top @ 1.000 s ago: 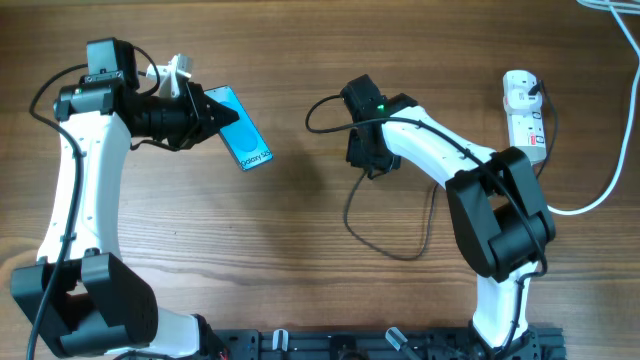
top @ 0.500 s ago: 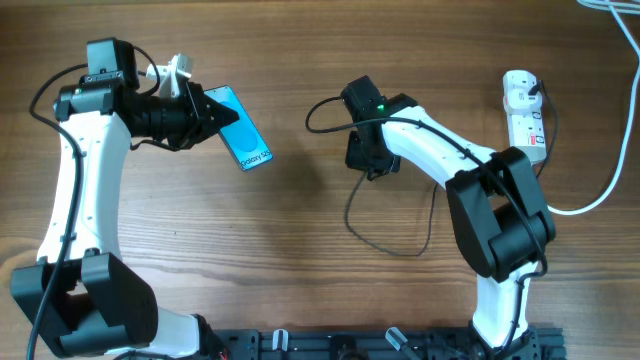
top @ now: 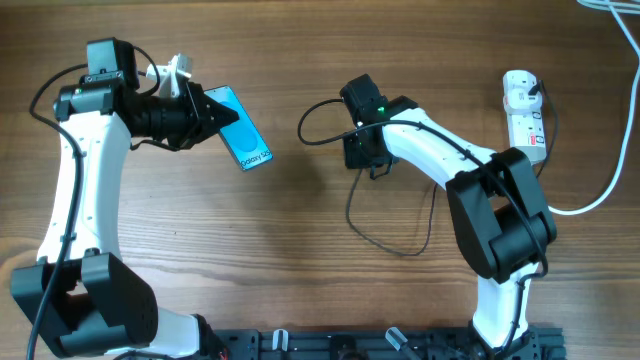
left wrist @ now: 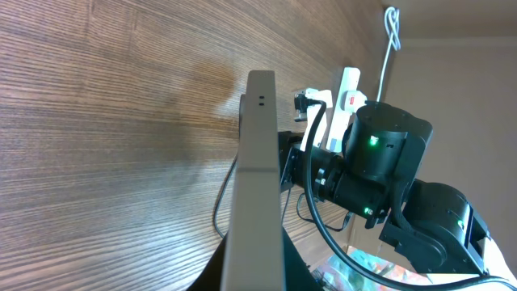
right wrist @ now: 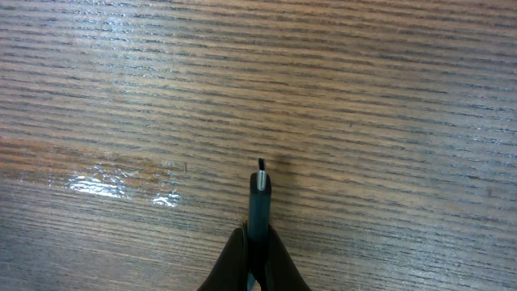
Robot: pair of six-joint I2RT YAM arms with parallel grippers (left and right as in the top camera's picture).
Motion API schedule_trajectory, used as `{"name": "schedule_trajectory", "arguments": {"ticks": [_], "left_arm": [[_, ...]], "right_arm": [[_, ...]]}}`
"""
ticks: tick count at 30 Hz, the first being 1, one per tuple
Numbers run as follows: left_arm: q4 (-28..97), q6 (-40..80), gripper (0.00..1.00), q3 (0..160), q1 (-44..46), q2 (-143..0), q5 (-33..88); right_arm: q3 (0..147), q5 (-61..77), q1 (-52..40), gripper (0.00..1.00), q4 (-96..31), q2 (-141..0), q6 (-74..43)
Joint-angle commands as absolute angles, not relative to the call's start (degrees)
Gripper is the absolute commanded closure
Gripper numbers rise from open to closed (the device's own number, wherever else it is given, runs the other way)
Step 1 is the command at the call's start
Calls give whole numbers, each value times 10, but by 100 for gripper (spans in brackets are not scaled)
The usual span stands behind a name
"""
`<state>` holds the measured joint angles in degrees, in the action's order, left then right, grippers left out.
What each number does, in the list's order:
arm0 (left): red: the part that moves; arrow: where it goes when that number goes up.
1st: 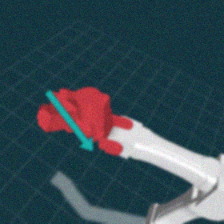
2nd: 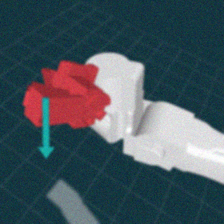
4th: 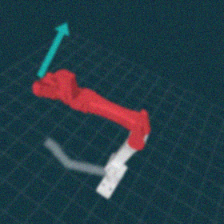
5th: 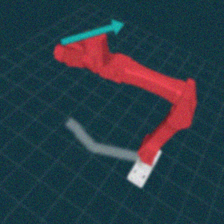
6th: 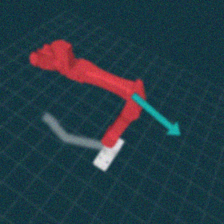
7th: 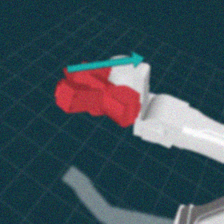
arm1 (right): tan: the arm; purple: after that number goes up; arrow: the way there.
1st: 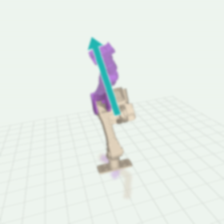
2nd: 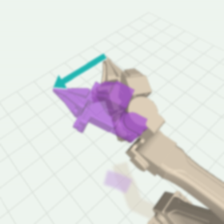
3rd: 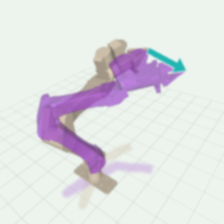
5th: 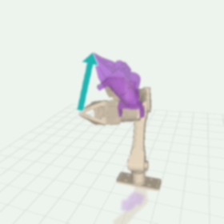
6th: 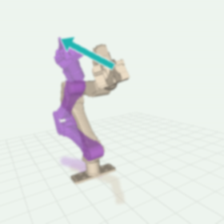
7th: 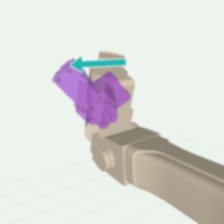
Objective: Plug charger to phone and switch on socket
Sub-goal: 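Lift the cable plug with the right gripper toward the phone's bottom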
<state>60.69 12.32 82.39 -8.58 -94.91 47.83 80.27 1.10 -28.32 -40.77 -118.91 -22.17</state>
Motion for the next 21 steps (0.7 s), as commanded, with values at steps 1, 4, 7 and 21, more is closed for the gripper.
{"name": "schedule_trajectory", "arguments": {"ticks": [1,4,7,21], "left_arm": [[607,126,96,825,-85,-929,485],[607,126,96,825,-85,-929,486],[607,126,96,825,-85,-929,486],[606,-43,96,825,-85,-929,761]], "right_arm": [[781,46,-284,96,-408,-1195,-210],[781,168,-276,95,-408,-1127,-140],[781,292,-265,96,-425,-1002,-67],[668,687,-264,95,-373,-815,-54]]}}
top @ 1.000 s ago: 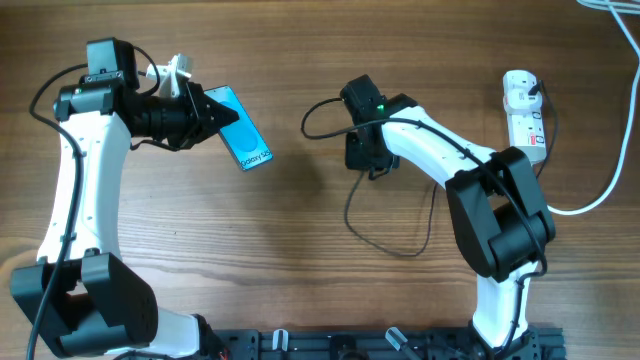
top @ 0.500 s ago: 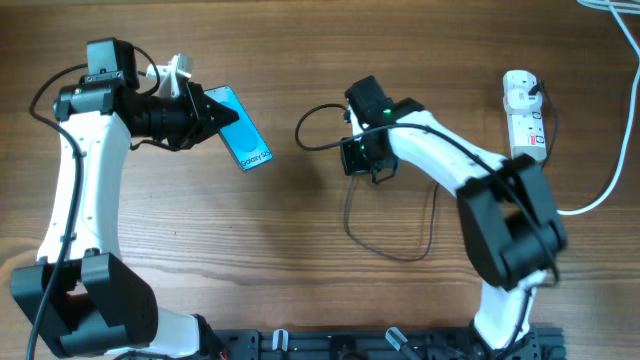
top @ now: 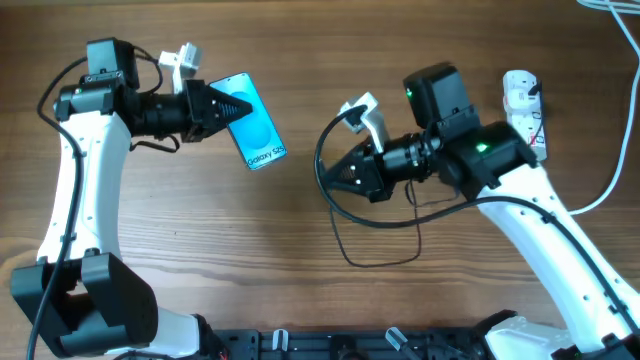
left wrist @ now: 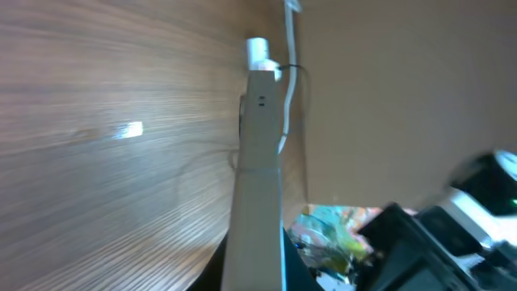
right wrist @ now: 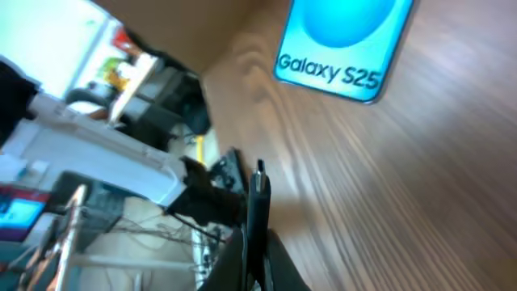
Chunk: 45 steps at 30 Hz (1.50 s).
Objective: Plug charger to phone and switch on socket
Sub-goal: 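Lift the cable plug with the right gripper toward the phone's bottom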
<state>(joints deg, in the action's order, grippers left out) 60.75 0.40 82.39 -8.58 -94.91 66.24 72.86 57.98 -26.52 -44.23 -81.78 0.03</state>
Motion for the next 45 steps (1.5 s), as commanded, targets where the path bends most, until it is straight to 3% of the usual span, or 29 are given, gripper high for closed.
{"name": "schedule_trajectory", "arguments": {"ticks": [1,3,5,18,29,45], "left_arm": [[602,-43,96,825,-85,-929,774],[598,-43,96,825,-85,-929,796],[591,-43,96,825,-85,-929,813],[575,-41,96,825,-85,-929,870],[576,-23,96,825,-25,-929,837],[544,18,96,825,-27,-929,833]], "right_arm": [[641,687,-264,96,-321,-815,-105],[571,696,-264,95,-157,-815,-241],[543,708,-264,96,-83,-815,-295],[539,717,-296,96,30,-843,-377],[539,717,-297,96,39,-844,-376],[539,721,-311,96,25,-844,-355]]}}
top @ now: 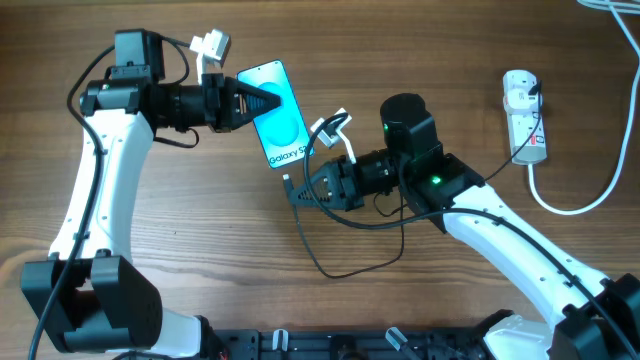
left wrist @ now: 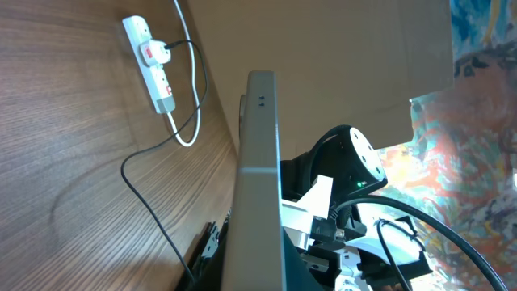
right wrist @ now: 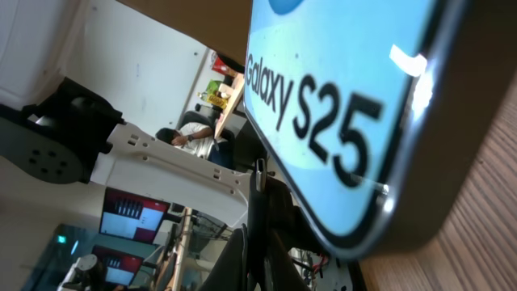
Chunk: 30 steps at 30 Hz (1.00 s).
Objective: Plug charger to phone and switch on socket
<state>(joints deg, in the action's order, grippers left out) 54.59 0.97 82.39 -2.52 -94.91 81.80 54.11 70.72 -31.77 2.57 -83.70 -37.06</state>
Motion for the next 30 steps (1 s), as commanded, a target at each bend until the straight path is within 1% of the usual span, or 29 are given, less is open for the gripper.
{"name": "schedule_trajectory", "arguments": {"ticks": [1,4,8,15,30], "left_arm": [[544,18,96,825,-27,-929,833],[545,18,96,825,-27,-929,833],[547,18,96,825,-27,-929,833],[562,20,96,825,-27,-929,833],[562,19,96,825,-27,-929,874]], "right_arm": [[539,721,-306,96,26,-843,-355],[539,721,-288,96,30,-843,-356],[539,717,-288,96,56,-843,-366],[539,716,-288,96,55,-844,-370],[539,716,-287,96,55,-844,-369]]}}
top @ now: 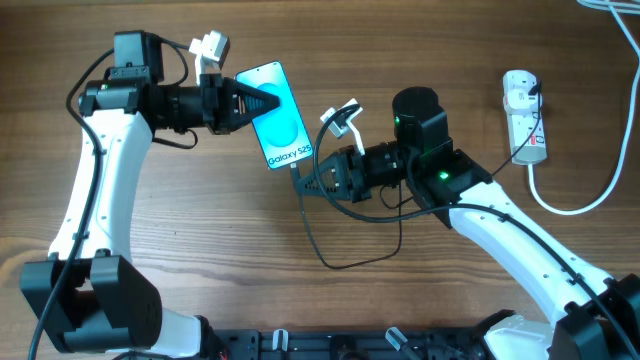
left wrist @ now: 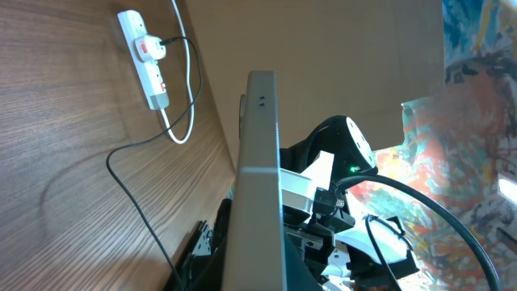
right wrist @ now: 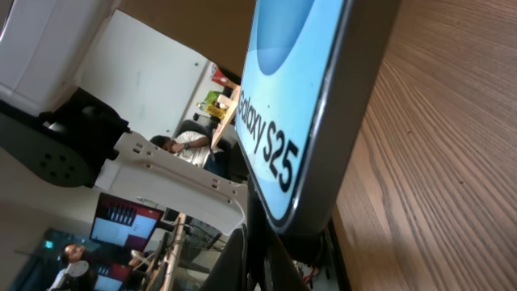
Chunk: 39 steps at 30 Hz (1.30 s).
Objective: Plug charger to phone and switch on socket
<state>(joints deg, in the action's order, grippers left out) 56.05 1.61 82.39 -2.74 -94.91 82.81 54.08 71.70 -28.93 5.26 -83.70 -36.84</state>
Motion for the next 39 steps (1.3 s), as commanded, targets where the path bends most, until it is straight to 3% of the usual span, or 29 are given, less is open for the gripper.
{"name": "schedule_trajectory", "arguments": {"ticks": [1,39], "left_arm": [[562,19,96,825,-26,-929,874],[575,2,96,825,82,-929,856]], "right_arm": [[539,716,-287,96,55,-844,-369],[539,695,-208,96,146,-844,-441]]}}
